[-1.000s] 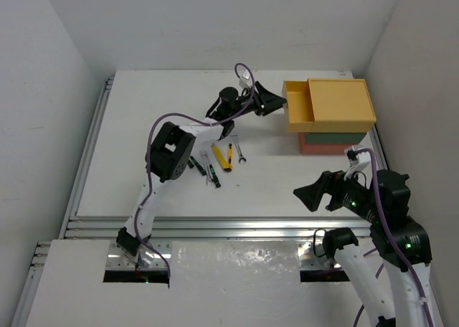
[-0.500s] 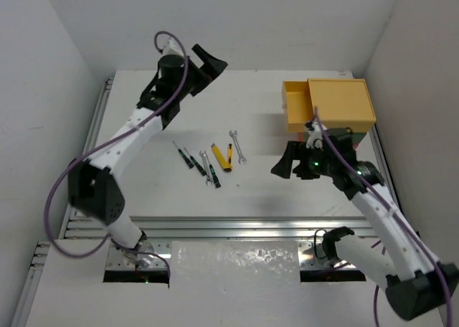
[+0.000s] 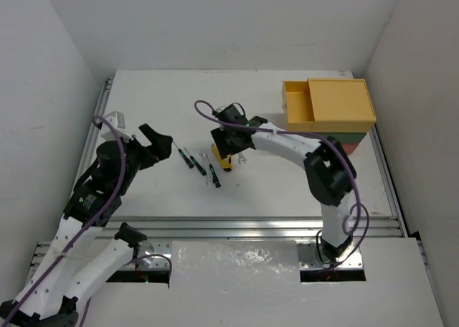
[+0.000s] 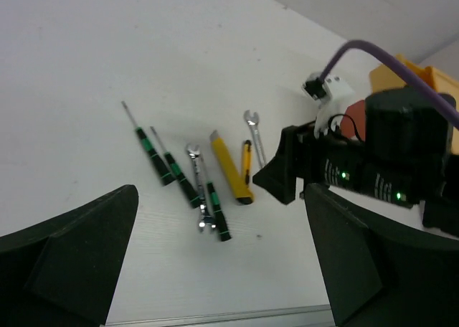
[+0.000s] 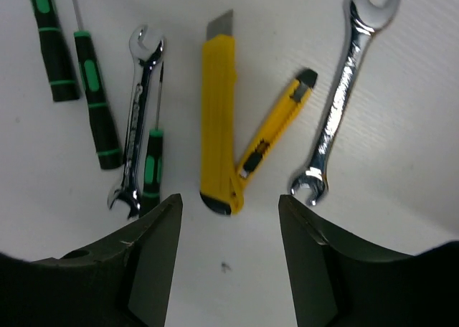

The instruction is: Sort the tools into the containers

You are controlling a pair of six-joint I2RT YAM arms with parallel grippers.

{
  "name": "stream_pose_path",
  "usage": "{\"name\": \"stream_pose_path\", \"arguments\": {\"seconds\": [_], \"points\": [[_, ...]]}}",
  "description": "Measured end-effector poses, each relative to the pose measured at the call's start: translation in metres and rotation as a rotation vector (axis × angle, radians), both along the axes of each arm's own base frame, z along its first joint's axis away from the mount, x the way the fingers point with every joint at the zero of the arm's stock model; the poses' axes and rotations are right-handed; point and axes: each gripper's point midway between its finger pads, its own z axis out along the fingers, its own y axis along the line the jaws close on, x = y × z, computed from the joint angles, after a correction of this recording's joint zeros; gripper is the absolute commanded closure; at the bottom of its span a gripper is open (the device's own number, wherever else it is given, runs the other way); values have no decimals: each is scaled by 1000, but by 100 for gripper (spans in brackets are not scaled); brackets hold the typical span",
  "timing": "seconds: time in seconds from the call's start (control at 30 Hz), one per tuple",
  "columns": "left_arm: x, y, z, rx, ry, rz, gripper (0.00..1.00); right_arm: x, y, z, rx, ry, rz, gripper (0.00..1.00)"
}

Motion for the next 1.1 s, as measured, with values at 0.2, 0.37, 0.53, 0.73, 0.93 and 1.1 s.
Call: {"name": "stream_pose_path", "arguments": {"seconds": [0.2, 0.37, 0.53, 0.73, 0.93, 1.1], "points": [[-24, 18, -20, 106, -4, -3, 0, 28, 32, -38, -95, 8, 77, 45], [-30, 21, -19, 117, -31, -9, 0, 36, 36, -53, -141, 17, 109, 49], [-30, 21, -19, 127, -33, -17, 0, 32, 34, -73, -184, 47, 134, 59], [-30, 20, -19, 128, -35, -24, 0, 28, 39, -79, -204, 46, 161, 83], [-30, 19, -18, 128, -38, -29, 0, 17, 46, -76, -213, 54, 179, 95], [-31, 19, -17, 125, -43, -30, 0, 11, 43, -23, -187, 11, 170, 94]]}}
